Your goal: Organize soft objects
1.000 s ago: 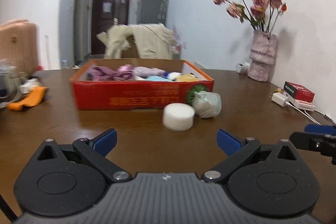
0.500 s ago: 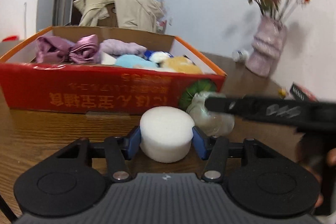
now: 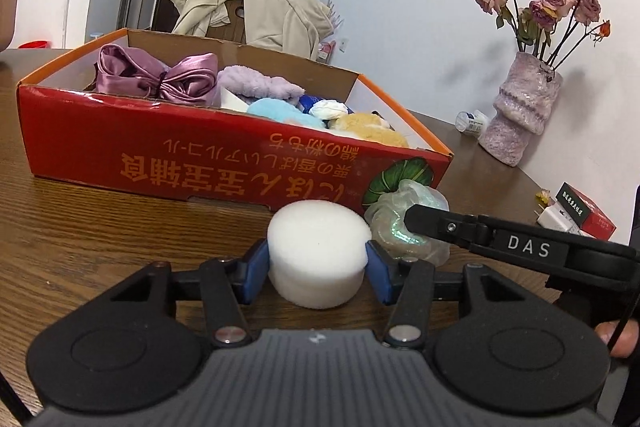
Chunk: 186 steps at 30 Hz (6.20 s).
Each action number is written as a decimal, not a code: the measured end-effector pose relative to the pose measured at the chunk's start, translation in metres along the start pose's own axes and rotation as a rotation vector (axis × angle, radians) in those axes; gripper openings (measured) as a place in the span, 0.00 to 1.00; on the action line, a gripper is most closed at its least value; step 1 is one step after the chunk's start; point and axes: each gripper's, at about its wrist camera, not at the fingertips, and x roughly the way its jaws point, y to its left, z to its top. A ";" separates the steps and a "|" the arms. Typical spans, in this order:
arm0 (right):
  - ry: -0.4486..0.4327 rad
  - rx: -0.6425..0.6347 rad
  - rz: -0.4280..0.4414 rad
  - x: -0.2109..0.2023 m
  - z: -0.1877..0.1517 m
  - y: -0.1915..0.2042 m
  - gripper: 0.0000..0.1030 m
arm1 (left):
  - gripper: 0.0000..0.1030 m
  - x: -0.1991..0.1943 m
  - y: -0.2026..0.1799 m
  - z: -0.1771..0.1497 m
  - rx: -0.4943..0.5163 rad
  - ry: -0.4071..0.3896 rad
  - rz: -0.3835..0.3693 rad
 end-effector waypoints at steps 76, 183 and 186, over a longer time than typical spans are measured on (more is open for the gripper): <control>0.097 -0.248 0.025 0.042 0.110 0.101 0.61 | 0.87 -0.004 0.087 0.168 0.137 -0.015 0.020; -0.301 -0.228 -0.154 -0.283 -0.183 0.203 1.00 | 1.00 -0.365 0.030 -0.146 0.217 -0.447 0.296; -0.299 -0.227 -0.152 -0.282 -0.183 0.203 1.00 | 1.00 -0.365 0.029 -0.146 0.217 -0.447 0.296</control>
